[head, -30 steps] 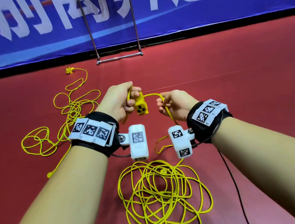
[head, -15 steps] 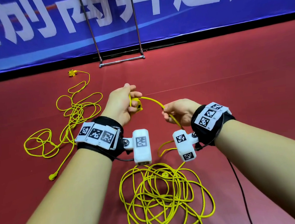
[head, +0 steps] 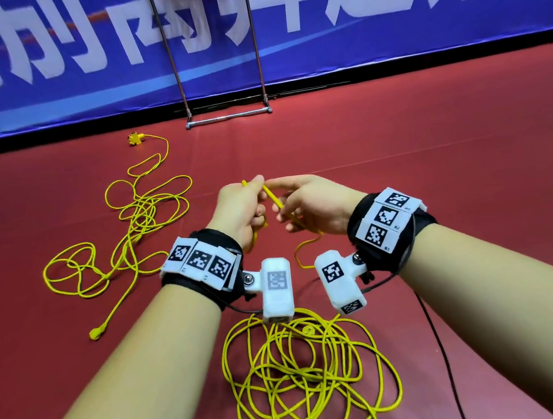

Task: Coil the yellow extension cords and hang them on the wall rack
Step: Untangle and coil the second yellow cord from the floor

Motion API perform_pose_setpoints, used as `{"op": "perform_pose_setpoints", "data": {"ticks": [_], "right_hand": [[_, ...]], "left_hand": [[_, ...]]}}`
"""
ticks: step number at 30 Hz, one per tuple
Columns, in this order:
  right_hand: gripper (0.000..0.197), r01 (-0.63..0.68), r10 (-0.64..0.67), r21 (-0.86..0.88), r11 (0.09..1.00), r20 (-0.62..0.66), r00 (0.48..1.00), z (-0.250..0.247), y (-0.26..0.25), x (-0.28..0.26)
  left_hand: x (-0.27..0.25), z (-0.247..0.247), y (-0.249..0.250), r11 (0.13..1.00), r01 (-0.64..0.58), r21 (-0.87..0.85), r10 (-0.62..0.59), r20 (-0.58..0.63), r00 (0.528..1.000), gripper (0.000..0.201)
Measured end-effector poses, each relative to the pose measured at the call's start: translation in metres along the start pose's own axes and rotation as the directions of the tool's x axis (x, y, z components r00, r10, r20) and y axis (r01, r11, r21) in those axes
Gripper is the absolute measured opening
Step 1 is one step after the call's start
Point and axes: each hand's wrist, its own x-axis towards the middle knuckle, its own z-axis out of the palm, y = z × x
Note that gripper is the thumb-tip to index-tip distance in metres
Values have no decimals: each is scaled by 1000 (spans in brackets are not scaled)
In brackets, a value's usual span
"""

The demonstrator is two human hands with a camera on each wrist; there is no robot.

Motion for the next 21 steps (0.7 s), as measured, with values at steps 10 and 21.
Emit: {"op": "perform_pose_setpoints", "data": {"ticks": [10, 21], "right_hand": [[24, 133, -97, -386, 913, 110, 989, 2, 5, 1], [16, 62, -212, -298, 953, -505, 836, -42, 1, 11]], "left_hand": [[8, -20, 21, 966, -148, -211, 110, -179, 978, 20], [3, -38, 46, 990, -42, -135, 41, -12, 999, 28]]}}
